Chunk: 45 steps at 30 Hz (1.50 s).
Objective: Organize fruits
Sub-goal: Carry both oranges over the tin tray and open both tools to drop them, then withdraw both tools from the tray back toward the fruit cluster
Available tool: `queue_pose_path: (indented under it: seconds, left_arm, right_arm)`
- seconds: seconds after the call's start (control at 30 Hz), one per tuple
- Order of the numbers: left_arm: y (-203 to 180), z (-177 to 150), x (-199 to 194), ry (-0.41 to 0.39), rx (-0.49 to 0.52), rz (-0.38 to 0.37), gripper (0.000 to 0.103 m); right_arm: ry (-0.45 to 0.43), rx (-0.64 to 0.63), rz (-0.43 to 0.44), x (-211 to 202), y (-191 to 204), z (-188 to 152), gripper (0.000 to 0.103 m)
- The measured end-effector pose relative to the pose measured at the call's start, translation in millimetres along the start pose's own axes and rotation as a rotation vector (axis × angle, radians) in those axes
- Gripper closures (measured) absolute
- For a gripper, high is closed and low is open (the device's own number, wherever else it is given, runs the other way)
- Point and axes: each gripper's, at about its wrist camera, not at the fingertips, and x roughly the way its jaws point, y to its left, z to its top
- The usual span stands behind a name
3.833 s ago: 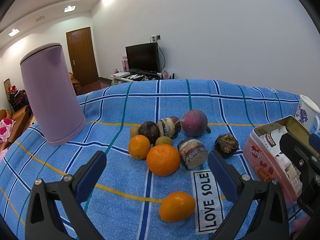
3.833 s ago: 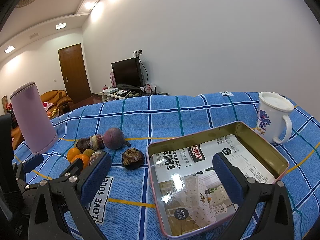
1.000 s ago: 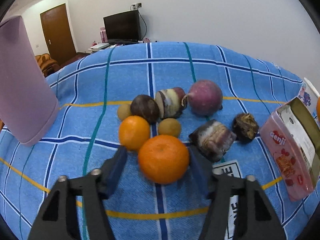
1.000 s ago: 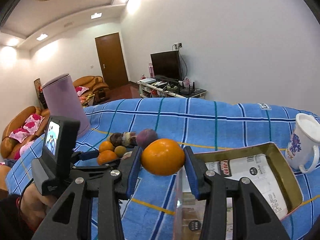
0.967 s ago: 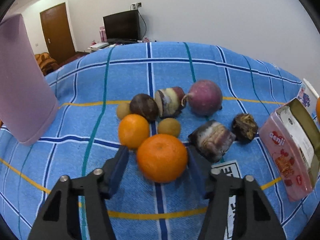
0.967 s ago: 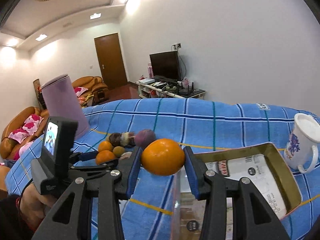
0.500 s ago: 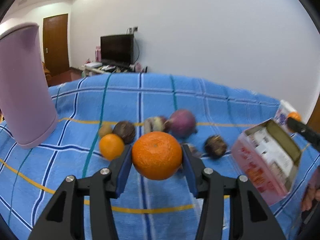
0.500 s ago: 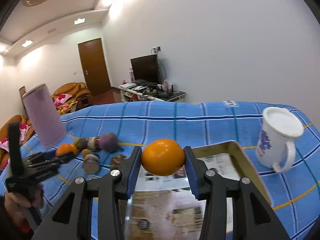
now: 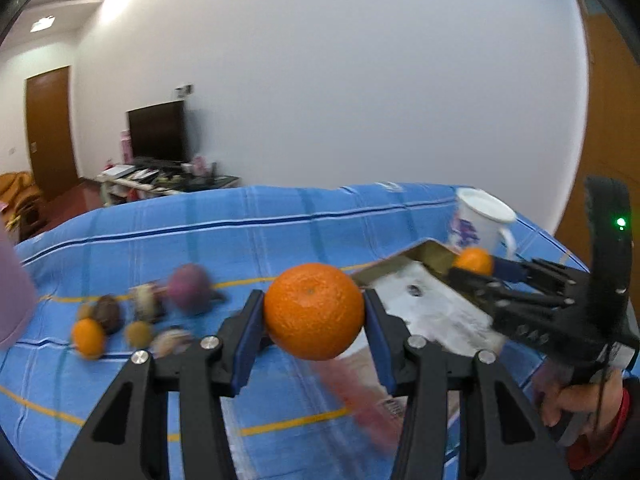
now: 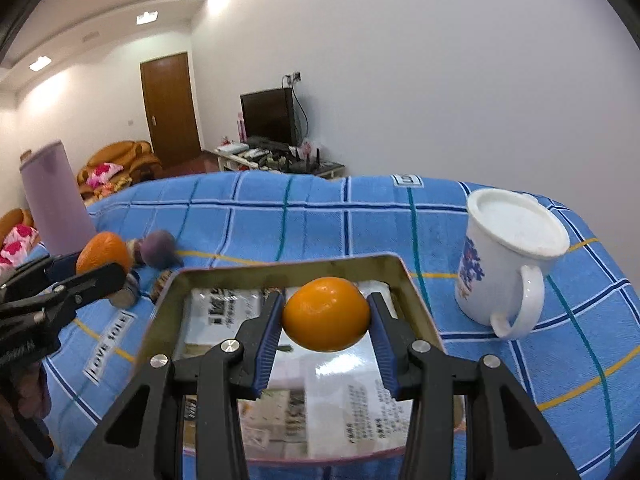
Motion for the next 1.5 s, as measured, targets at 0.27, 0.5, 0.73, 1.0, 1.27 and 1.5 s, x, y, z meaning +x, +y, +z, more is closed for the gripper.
queue_pose_path:
  seconds: [0.27,0.5,0.73,1.0,1.27,1.5]
  left_arm:
    - [-48,-7,41,0.120,0.029,-0.048,0.052]
    - [-53,-13,59,0.192,0.036,-0.020,0.052]
    - [-60,-18,60,0.182,0.090,0.003,0.051]
    - [-63,-16,56,0.160,0.112,0.038,0.036]
    - [-53,-11,26,-0.017,0.069,0.142,0.006]
    - [-52,-8,9,-0.090,0.069,0.094,0.000]
  right_arm:
    - [0.055,0.020,0.002,8,-15,-6,0.058]
    - [0.115,0.064,0.007,20,-22,-9,0.058]
    - [0.142,0.078,0.015,29,-22,-12,0.057]
    - [0.135,0.077,0.013,28,-20,-11,0.048]
    - [0.043,0.147,0.116,11,-26,-6,0.041]
    - [-0.042,0.242,0.253,2,-34,-4,0.026]
